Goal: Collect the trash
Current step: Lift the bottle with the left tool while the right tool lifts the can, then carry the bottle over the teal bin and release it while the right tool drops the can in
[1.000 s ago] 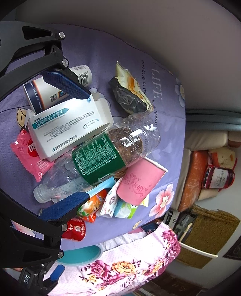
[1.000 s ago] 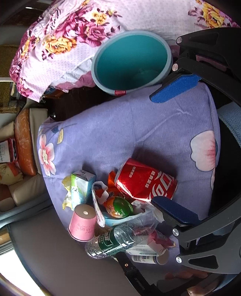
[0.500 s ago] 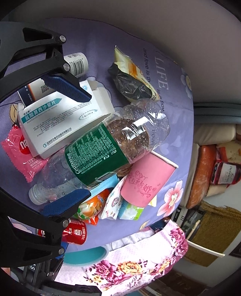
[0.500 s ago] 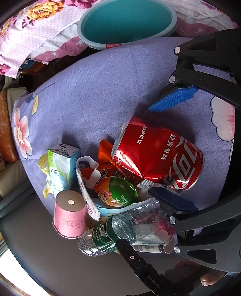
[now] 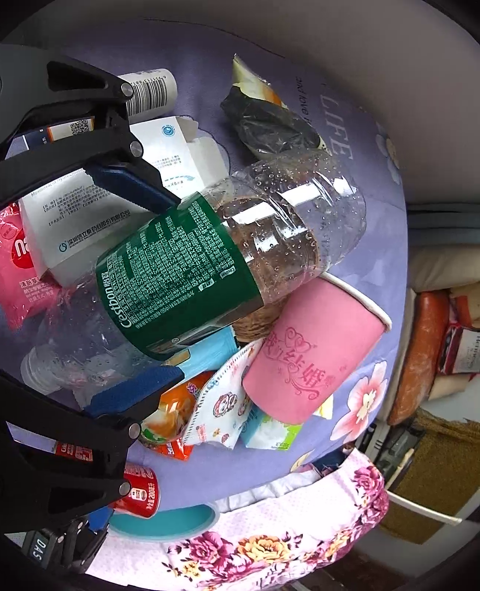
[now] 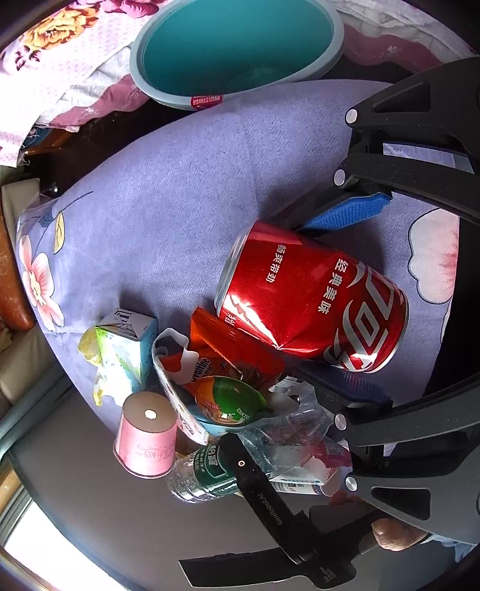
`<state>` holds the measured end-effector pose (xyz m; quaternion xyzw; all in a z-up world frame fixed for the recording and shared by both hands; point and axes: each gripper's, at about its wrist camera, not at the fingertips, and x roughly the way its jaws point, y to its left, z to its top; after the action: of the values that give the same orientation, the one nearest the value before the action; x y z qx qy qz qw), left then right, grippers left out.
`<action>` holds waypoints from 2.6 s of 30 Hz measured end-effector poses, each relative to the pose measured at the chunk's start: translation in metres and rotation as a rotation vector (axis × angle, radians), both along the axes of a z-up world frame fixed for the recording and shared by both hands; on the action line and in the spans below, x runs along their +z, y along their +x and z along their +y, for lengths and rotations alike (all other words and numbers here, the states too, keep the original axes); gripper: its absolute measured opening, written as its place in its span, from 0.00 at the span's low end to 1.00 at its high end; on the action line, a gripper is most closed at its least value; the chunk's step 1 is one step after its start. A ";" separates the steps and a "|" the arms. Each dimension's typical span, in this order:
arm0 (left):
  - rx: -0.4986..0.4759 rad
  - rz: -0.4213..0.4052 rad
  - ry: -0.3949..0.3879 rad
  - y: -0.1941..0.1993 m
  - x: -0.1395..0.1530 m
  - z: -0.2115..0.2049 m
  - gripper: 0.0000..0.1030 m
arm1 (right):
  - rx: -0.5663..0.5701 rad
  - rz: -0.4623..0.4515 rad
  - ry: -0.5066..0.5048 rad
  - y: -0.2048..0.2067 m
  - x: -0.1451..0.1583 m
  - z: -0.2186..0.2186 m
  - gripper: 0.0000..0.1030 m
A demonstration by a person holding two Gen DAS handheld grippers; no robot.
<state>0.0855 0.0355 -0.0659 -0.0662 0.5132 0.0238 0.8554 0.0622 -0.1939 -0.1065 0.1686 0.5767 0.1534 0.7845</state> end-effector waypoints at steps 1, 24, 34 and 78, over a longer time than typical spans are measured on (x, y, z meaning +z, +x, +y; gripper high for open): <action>-0.004 -0.014 0.008 -0.002 0.003 -0.001 0.81 | -0.002 0.003 0.005 0.001 -0.001 -0.001 0.64; -0.048 -0.186 -0.041 -0.036 0.076 0.000 0.74 | -0.012 -0.130 0.000 -0.015 0.036 -0.011 0.64; -0.080 -0.176 -0.046 -0.034 0.059 -0.007 0.71 | -0.037 -0.140 -0.006 -0.018 0.039 -0.022 0.64; -0.621 -0.051 -0.076 0.033 -0.018 -0.319 0.69 | -0.459 -0.156 -0.221 -0.034 0.030 -0.268 0.64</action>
<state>0.1183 -0.2834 -0.0838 0.0612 0.4876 -0.2595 0.8314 0.0287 -0.4615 -0.0765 0.1960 0.4743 -0.0799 0.8545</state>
